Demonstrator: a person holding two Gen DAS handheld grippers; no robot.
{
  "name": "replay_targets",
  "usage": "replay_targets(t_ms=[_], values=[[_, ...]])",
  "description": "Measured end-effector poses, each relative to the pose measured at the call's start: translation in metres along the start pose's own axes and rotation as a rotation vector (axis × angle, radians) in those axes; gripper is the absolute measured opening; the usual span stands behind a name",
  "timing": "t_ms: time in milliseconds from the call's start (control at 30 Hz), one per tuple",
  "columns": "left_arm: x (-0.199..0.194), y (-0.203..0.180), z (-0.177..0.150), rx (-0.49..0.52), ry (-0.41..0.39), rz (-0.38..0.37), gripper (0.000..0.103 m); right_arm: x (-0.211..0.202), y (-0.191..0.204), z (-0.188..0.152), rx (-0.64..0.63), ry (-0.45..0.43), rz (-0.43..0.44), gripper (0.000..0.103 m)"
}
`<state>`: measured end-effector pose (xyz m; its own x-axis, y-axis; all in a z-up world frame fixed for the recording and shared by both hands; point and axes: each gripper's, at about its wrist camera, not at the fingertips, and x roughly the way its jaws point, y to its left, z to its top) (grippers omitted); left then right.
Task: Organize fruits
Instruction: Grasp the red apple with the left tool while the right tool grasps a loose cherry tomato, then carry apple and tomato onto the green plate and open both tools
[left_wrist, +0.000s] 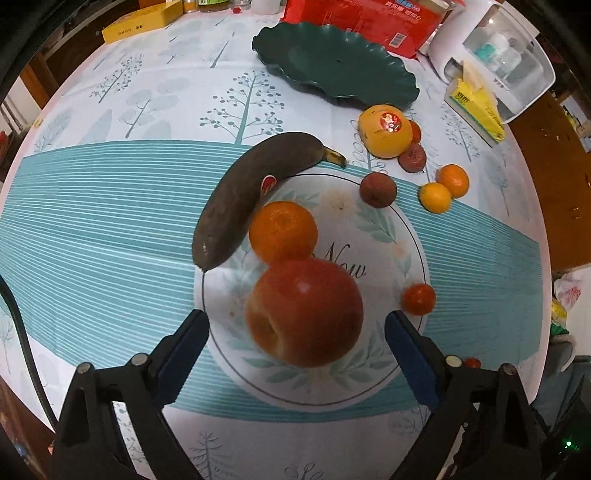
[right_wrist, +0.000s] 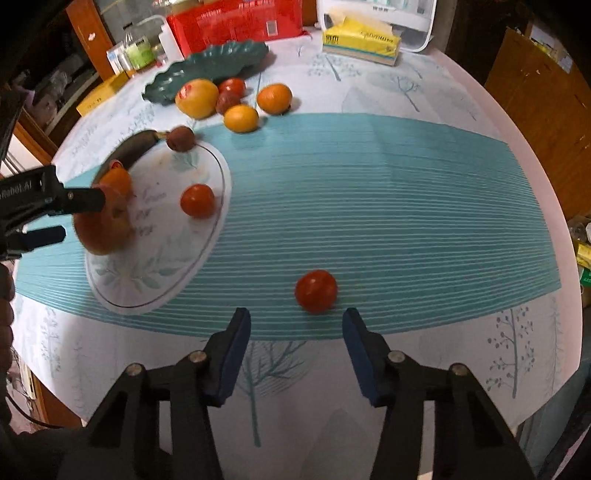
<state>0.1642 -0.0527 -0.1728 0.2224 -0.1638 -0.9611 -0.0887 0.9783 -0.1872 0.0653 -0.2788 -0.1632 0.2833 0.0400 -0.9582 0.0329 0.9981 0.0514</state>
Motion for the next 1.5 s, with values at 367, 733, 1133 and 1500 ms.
replay_targets(t_ms=[367, 733, 1133, 1500], values=[[0.024, -0.008, 0.012, -0.025, 0.037, 0.027, 0.068, 0.018, -0.006, 0.011, -0.052, 0.010, -0.012, 0.030], [0.021, 0.000, 0.009, -0.019, 0.036, 0.023, 0.068, 0.022, -0.005, 0.016, -0.067, 0.021, -0.020, 0.027], [-0.011, 0.021, 0.004, -0.026, -0.021, 0.044, 0.068, 0.011, 0.000, 0.033, -0.060, -0.022, -0.017, 0.026], [-0.070, 0.045, 0.047, -0.040, -0.195, 0.082, 0.068, -0.015, 0.033, 0.098, -0.123, -0.188, 0.015, 0.026]])
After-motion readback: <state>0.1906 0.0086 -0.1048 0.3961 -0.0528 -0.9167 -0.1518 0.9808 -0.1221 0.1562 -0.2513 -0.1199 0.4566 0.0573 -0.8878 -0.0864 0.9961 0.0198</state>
